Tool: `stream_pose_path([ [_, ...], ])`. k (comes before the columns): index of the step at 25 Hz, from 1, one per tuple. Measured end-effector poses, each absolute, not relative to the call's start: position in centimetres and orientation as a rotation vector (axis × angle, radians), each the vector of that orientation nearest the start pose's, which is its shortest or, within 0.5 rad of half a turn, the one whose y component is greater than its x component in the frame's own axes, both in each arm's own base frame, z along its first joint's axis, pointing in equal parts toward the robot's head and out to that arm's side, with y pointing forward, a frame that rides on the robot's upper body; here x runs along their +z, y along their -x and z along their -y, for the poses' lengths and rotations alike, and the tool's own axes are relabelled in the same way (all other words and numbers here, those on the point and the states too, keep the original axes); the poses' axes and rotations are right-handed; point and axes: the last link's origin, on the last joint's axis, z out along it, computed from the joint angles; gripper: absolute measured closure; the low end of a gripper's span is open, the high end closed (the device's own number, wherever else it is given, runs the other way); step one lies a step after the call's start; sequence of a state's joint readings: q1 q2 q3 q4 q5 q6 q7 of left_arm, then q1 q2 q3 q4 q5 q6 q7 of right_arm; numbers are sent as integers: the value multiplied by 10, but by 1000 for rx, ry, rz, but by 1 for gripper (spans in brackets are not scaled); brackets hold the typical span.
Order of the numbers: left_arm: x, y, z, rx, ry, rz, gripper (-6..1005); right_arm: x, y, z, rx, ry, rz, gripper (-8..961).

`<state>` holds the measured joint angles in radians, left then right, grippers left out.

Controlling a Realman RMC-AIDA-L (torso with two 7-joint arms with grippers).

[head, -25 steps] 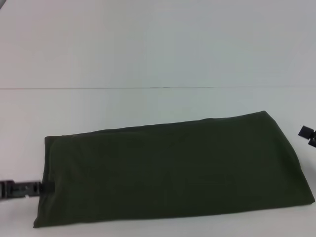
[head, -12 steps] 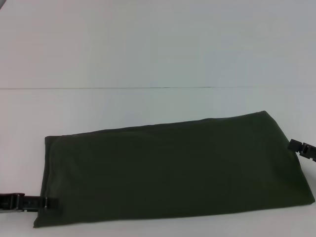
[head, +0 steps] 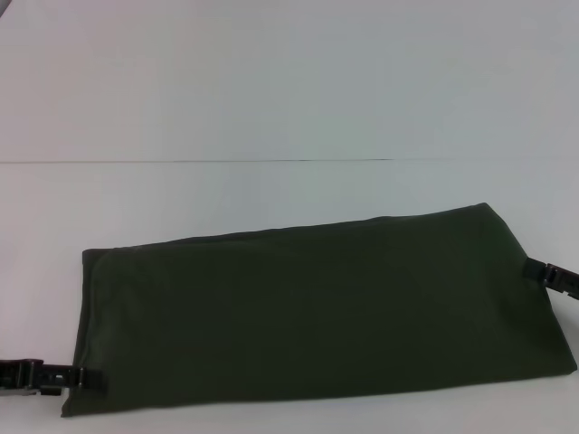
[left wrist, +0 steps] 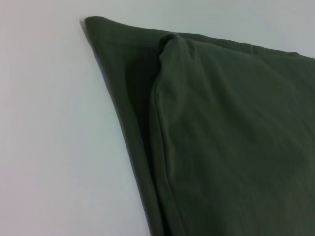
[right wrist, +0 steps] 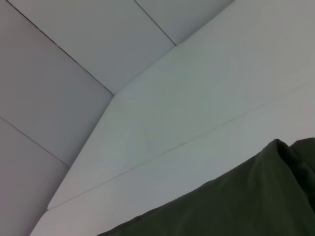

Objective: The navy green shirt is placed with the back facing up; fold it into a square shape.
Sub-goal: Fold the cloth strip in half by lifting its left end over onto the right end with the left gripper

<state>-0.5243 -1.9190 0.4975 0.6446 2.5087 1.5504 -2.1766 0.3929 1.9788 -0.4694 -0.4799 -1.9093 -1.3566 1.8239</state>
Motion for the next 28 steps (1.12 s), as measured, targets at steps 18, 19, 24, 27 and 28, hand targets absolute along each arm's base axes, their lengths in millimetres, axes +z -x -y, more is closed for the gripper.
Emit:
stream_pose_path([
  [18, 49, 342, -313, -182, 2327, 1829, 124, 47, -361, -313, 880, 1989, -1515, 35],
  [19, 49, 341, -314, -183, 2332, 1827, 127, 47, -360, -314, 880, 1991, -1513, 35],
  [24, 48, 339, -316, -181, 2336, 1819, 142, 47, -359, -314, 878, 1994, -1512, 36],
  [27, 49, 339, -317, -182, 2333, 1815, 151, 47, -359, -314, 878, 1995, -1513, 37],
  [28, 49, 339, -317, -182, 2333, 1816, 154, 47, -359, -314, 878, 1995, -1513, 37],
])
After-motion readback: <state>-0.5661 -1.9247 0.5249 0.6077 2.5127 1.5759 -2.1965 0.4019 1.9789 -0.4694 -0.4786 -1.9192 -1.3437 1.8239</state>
